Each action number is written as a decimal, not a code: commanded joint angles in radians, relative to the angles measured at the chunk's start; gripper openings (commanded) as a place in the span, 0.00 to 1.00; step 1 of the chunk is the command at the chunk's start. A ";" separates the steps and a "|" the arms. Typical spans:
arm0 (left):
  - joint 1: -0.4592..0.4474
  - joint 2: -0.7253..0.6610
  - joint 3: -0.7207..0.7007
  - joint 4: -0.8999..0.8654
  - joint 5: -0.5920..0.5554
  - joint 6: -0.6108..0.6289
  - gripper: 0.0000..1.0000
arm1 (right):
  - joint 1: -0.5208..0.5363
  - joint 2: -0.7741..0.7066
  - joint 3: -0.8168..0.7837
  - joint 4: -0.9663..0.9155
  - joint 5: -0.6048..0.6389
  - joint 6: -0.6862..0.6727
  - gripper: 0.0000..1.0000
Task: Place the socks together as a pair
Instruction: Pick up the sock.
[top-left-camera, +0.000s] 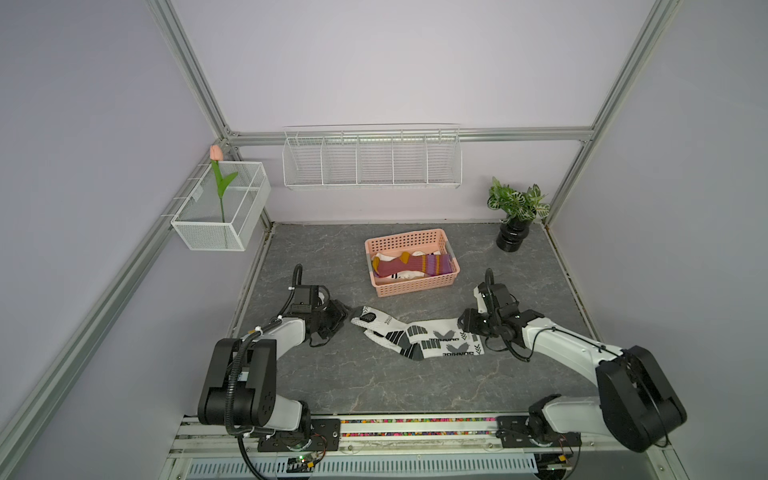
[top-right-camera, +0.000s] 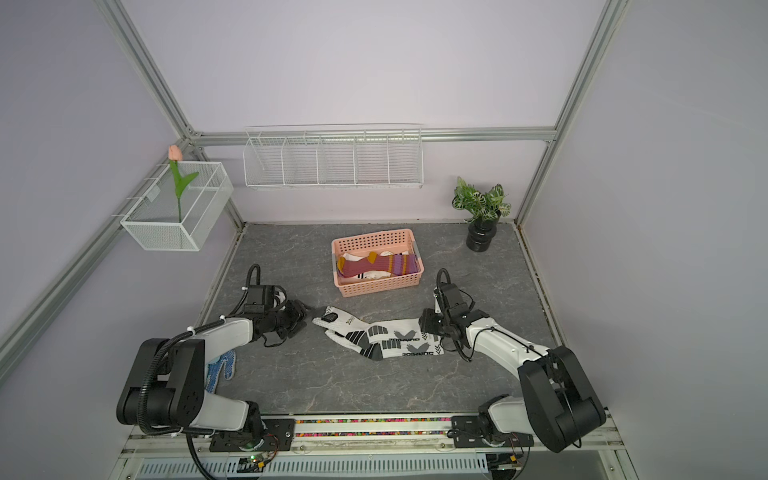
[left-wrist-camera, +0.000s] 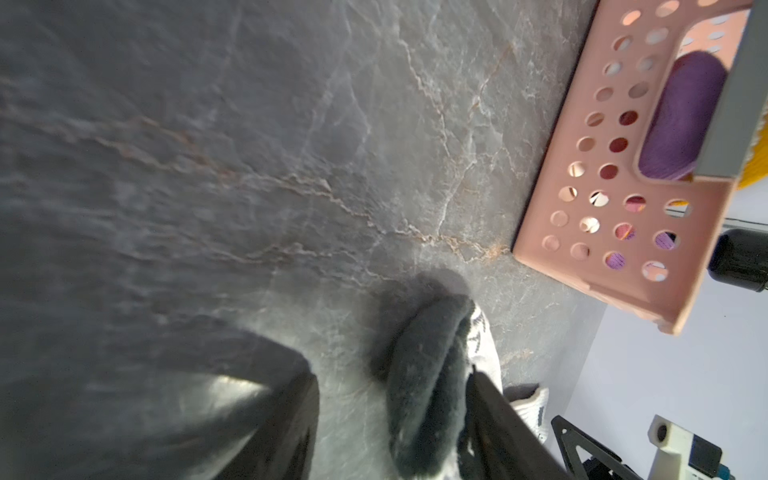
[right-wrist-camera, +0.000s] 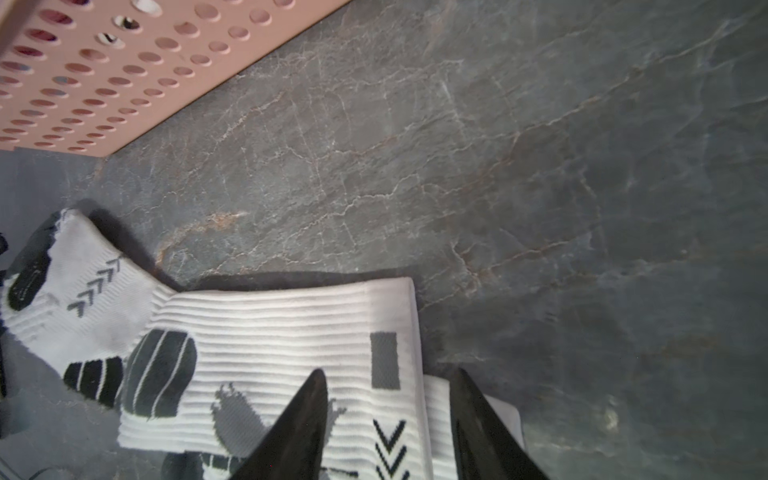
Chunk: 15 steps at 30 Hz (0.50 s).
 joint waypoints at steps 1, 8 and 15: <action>-0.005 0.005 -0.023 0.037 0.003 -0.030 0.59 | -0.007 0.026 0.021 0.044 -0.008 -0.023 0.51; -0.011 -0.004 -0.046 0.077 0.027 -0.075 0.58 | -0.008 0.095 0.054 0.053 -0.005 -0.039 0.51; -0.029 -0.015 -0.056 0.085 0.024 -0.093 0.54 | -0.009 0.121 0.062 0.056 -0.016 -0.047 0.50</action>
